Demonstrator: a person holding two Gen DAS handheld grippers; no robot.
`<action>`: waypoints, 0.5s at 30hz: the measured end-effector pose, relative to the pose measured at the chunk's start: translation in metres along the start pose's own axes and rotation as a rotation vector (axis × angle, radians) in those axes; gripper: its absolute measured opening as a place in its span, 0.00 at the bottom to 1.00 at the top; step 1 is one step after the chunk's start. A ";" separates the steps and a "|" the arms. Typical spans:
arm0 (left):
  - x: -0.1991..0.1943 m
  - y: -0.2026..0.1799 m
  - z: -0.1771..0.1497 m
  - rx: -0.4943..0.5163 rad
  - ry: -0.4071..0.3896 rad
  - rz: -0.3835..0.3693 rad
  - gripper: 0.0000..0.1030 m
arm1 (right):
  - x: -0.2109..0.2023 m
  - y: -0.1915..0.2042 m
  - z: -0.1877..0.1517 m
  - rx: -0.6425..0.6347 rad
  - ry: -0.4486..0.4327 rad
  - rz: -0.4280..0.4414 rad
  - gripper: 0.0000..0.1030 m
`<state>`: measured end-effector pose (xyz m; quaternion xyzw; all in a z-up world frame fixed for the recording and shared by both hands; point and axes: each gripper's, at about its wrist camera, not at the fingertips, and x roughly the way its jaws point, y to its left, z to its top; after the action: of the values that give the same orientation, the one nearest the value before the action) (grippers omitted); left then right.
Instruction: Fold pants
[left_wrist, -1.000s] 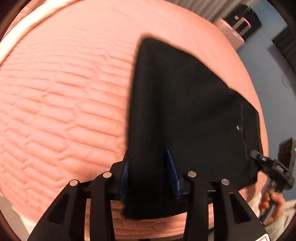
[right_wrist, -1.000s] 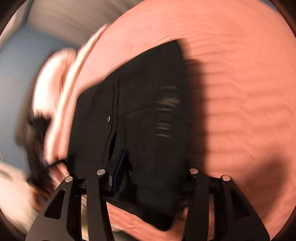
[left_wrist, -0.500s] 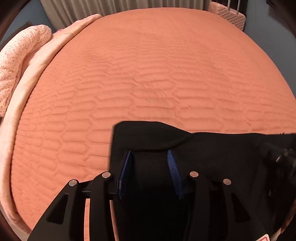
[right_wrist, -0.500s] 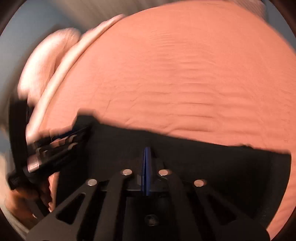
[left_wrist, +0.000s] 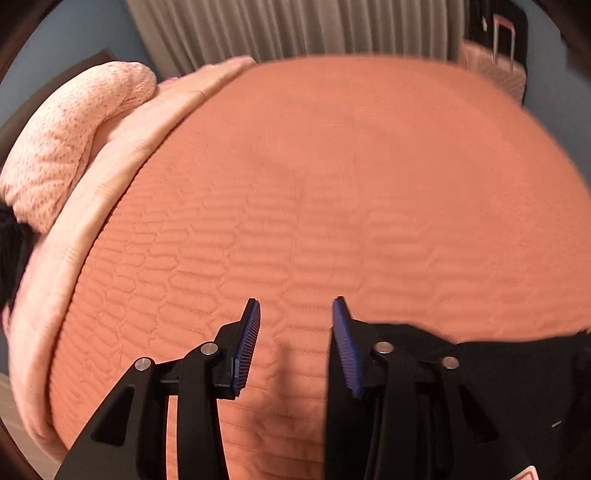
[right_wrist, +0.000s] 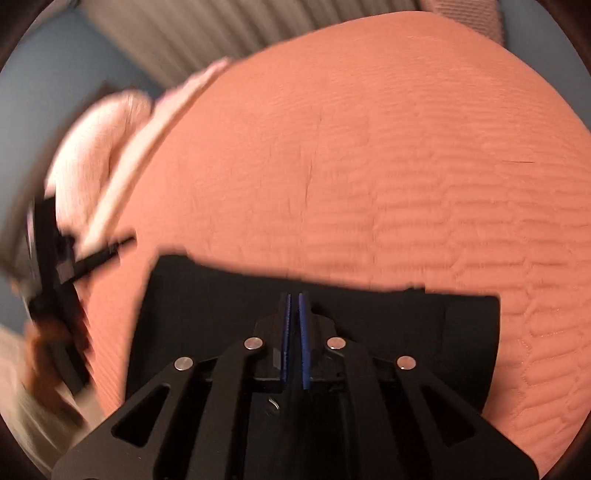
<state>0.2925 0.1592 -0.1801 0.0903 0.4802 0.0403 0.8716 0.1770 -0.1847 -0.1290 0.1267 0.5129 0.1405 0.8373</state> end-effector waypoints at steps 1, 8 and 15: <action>0.026 0.005 -0.010 0.063 0.086 0.058 0.40 | 0.006 -0.014 -0.007 0.001 0.013 -0.004 0.00; -0.008 0.054 -0.038 -0.195 0.005 -0.059 0.42 | -0.060 -0.026 -0.025 0.146 -0.085 0.031 0.06; -0.038 -0.018 -0.138 -0.039 0.083 -0.167 0.45 | 0.045 0.130 0.025 -0.112 0.066 0.275 0.04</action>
<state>0.1554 0.1524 -0.2239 0.0314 0.5211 -0.0193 0.8527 0.2051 -0.0495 -0.1089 0.1440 0.5092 0.2863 0.7988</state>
